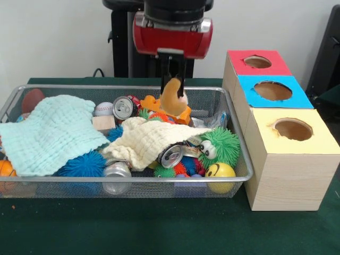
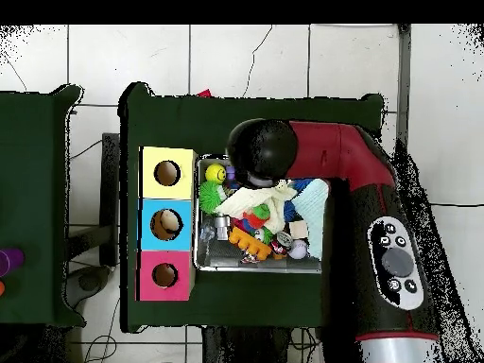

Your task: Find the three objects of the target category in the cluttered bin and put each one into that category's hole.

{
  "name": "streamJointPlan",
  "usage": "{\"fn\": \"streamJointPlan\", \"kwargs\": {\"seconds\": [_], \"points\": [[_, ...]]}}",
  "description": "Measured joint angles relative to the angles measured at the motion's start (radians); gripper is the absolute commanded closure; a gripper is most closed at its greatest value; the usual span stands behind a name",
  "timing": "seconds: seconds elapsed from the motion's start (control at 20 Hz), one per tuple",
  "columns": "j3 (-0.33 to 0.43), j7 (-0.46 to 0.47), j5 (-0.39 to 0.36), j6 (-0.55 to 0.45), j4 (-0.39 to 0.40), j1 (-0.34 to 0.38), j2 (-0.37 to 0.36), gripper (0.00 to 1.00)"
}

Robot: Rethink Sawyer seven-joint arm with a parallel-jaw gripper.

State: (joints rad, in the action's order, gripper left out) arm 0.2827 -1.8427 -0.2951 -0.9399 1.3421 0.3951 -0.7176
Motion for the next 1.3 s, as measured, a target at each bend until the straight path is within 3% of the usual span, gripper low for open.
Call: {"fn": "streamJointPlan", "kwargs": {"seconds": [0.4,0.9,1.3], "points": [[-0.002,0.0,0.001,0.047,0.034,-0.02,-0.029,1.0],[-0.06,0.0,0.005,0.196,0.167,-0.079,-0.03,1.0],[-0.122,-0.001,0.043,0.254,0.272,-0.145,-0.061,1.0]]}}
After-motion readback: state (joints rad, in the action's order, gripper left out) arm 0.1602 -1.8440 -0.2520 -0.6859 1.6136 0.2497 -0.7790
